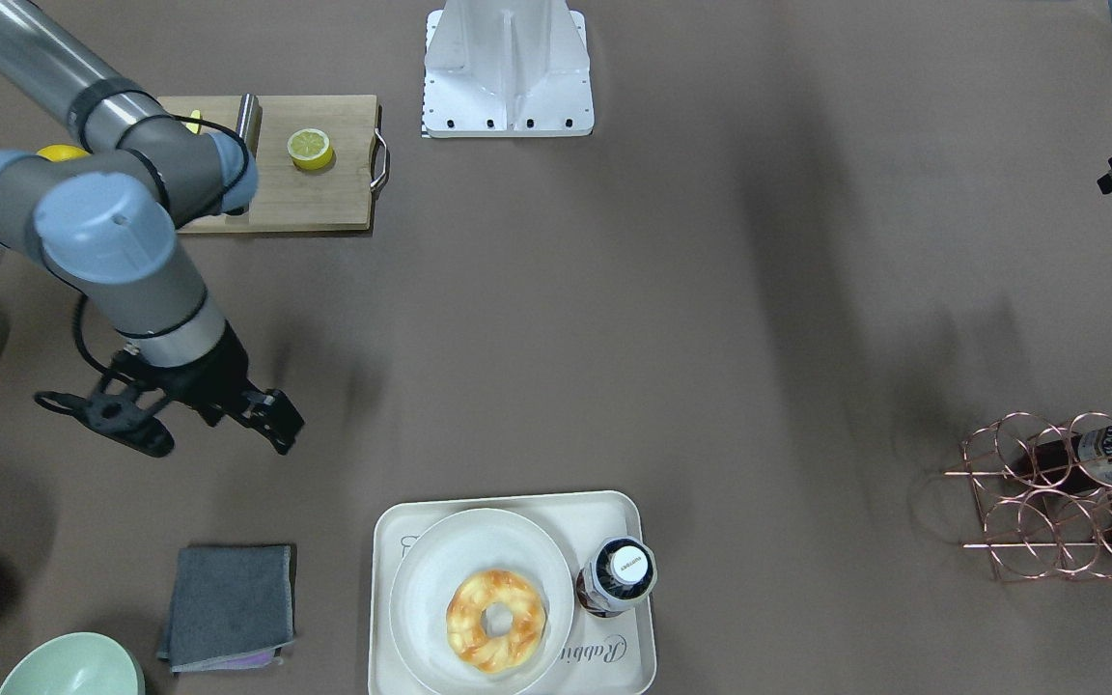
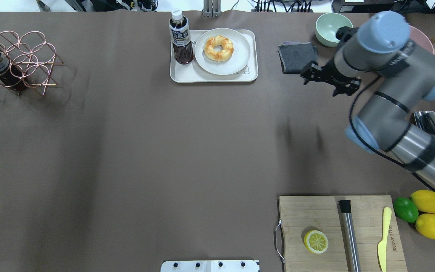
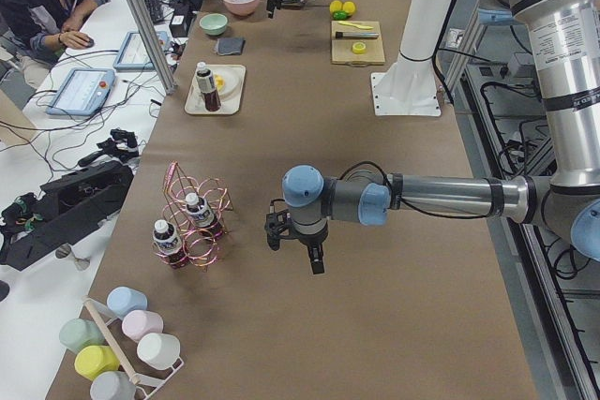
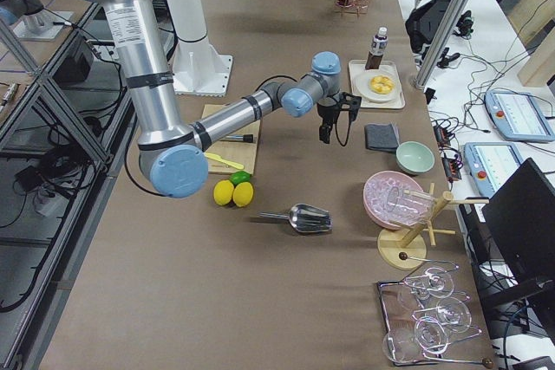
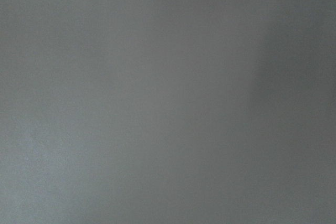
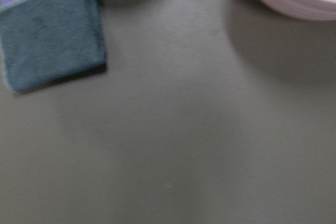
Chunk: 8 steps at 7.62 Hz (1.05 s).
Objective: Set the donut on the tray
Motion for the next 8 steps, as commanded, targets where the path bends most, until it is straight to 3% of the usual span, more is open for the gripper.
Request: {"name": "replay_joint_path", "arguments": {"steps": [1,4,6,8], "left_arm": [[0.002,0.007,-0.001,-0.001,-0.001,0.0,0.98],[0.002,0.007,-0.004,-0.001,-0.001,0.0,0.98],[0.003,0.007,-0.004,-0.001,-0.001,0.0,0.98],[0.003,0.007,-0.004,-0.001,-0.001,0.0,0.98]], "right_arm": [[0.198,-0.261,0.106,0.0,0.118,-0.355,1.0],[0.431,-0.456,0.087,-0.012,0.169,-0.84,1.0],[0.573,-0.539,0.077,-0.092,0.172,-1.152,1.0],[0.643,-0.553,0.08,-0.161,0.213,-1.253,1.0]]}}
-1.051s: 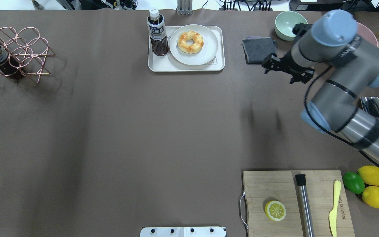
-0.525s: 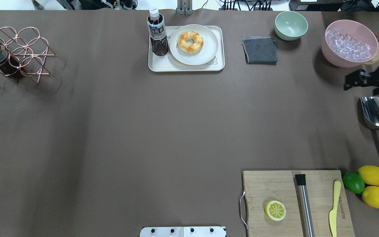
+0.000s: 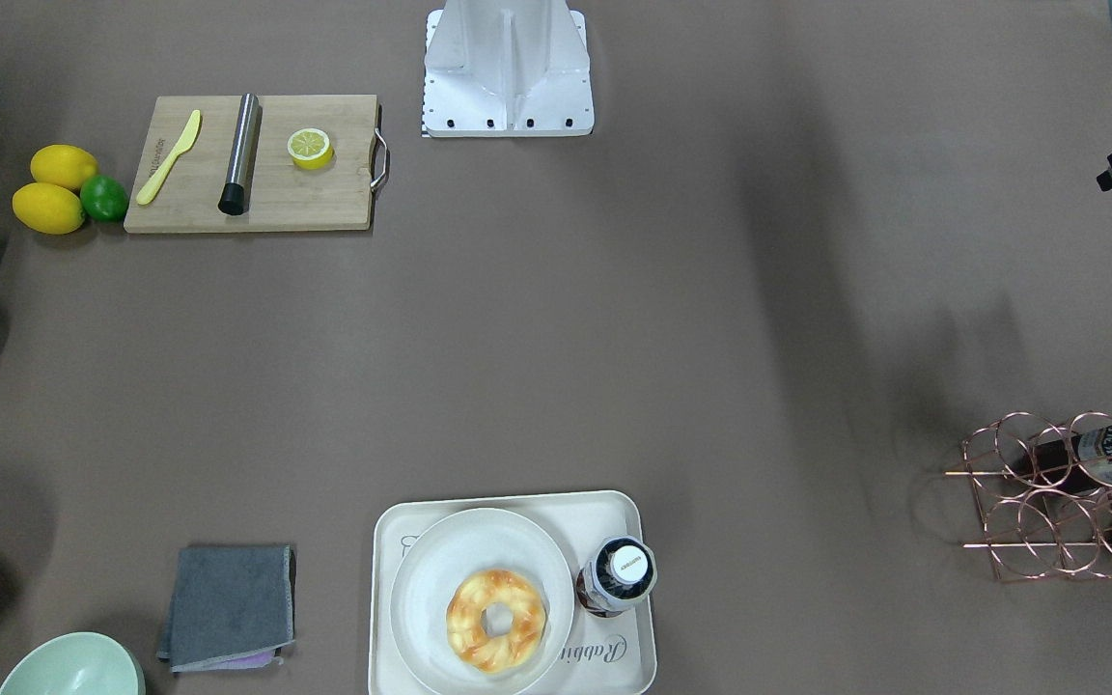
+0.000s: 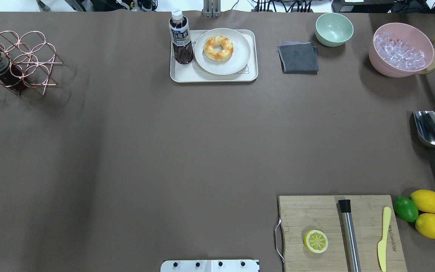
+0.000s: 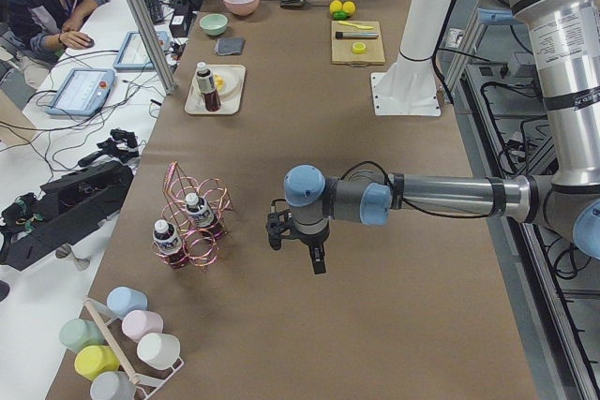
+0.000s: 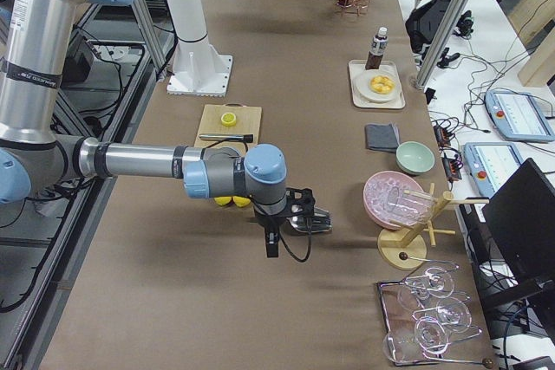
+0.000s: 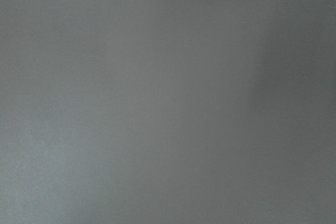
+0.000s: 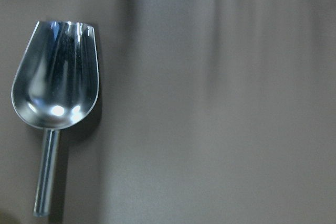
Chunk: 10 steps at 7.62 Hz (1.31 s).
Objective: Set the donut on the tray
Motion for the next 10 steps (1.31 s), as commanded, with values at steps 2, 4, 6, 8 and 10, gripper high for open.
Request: {"name": "replay_joint_path", "arguments": {"steps": [2,4,6,8,10], "left_arm": [[0.003,0.0,0.0,0.0,0.0,0.0,0.98],[0.011,0.0,0.0,0.0,0.0,0.0,0.98],[0.034,0.0,0.001,0.0,0.0,0.0,0.98],[0.034,0.0,0.0,0.0,0.0,-0.002,0.98],[0.034,0.0,0.0,0.0,0.0,0.0,0.98]], "right_arm": [[0.069,-0.042,0.001,-0.043,0.034,-0.119,1.0],[0.069,-0.066,-0.006,-0.045,0.065,-0.11,1.0],[0.082,-0.065,-0.043,-0.045,0.198,-0.106,1.0],[0.102,-0.065,-0.046,-0.03,0.234,-0.11,1.0],[0.106,-0.068,-0.046,0.021,0.183,-0.119,1.0]]}}
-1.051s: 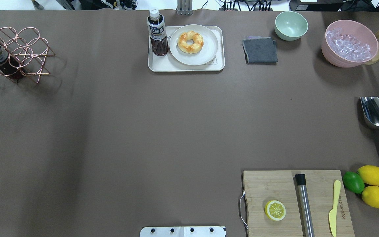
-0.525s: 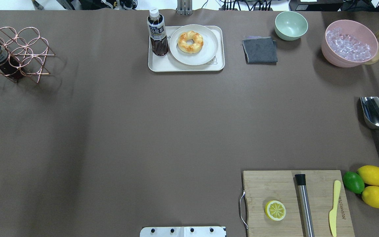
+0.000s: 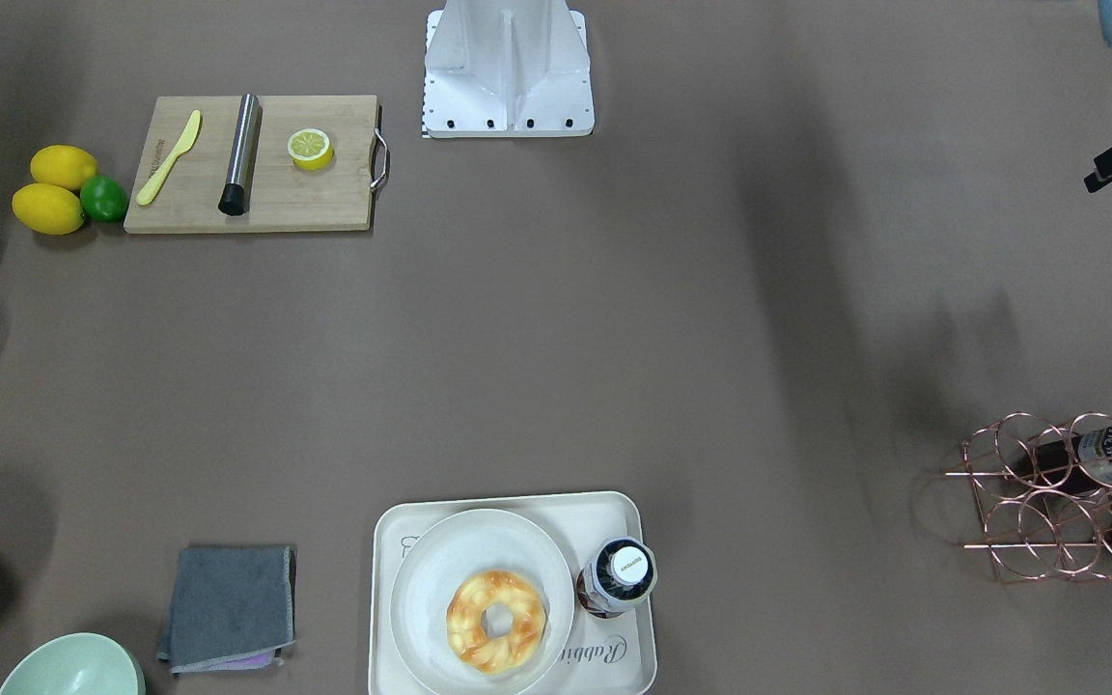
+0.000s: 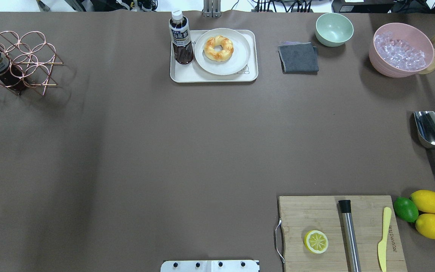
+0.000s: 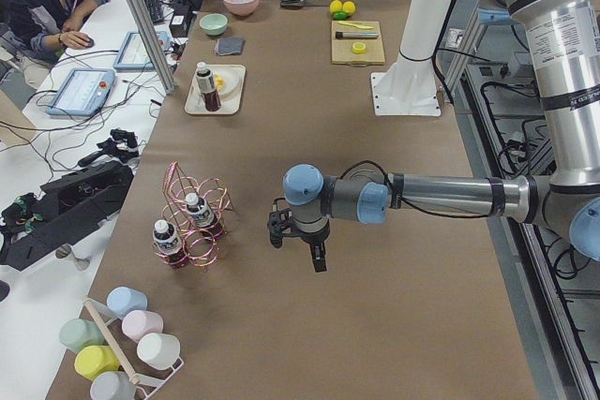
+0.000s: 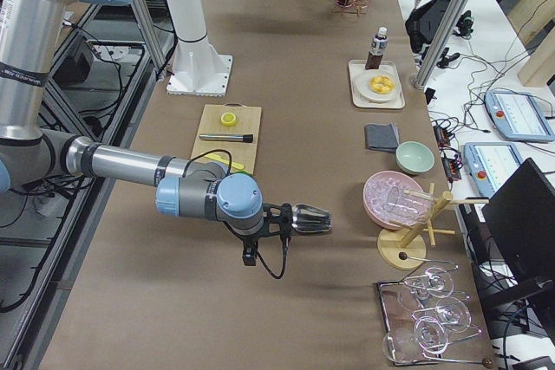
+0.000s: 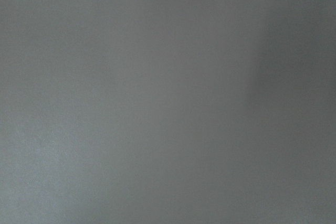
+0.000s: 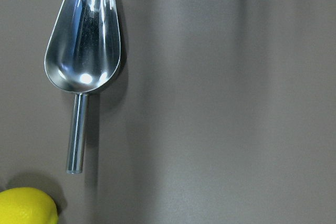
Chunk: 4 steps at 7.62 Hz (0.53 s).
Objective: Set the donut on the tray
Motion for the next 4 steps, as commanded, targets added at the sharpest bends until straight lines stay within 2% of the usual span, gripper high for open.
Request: {"name": "replay_joint_path", "arguments": {"steps": [1,4], "left_arm": [[0.001,-0.002,0.0,0.0,0.0,0.0,0.98],[0.001,-0.002,0.001,0.0,0.0,0.0,0.98]], "right_arm": [[-0.006,0.0,-0.003,0.039,-0.068,-0.01,1.0],[0.012,0.007,-0.02,0.051,-0.081,-0.009,1.0]]}}
